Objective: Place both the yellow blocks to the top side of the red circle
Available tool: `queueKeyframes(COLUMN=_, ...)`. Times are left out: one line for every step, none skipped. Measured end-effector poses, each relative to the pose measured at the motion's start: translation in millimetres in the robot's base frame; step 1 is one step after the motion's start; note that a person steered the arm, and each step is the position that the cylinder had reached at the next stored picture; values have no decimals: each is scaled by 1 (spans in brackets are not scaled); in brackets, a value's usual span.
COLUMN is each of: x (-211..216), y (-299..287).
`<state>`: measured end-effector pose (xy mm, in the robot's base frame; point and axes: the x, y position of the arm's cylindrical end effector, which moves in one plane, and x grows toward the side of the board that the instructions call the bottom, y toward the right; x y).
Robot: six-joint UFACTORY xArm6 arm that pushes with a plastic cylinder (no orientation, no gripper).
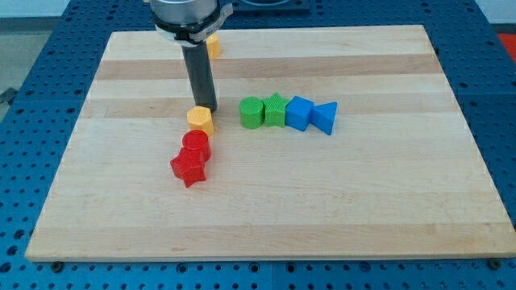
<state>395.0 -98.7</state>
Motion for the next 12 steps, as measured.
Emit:
queueKeyframes(x=7, y=0)
queueKeyframes(x=7, y=0)
queueKeyframes(x=4, y=0)
queueKeyframes(x=-40, y=19)
queueKeyframes(x=-90, y=54)
queueKeyframes(x=-150, y=64)
queueKeyframes(x=-201, y=57)
queueKeyframes(x=-201, y=25)
queueKeyframes(x=-173, y=-8)
queueKeyframes(x=-127, y=-8)
queueKeyframes(x=-92, y=-8)
queueKeyframes(x=-99, y=-8)
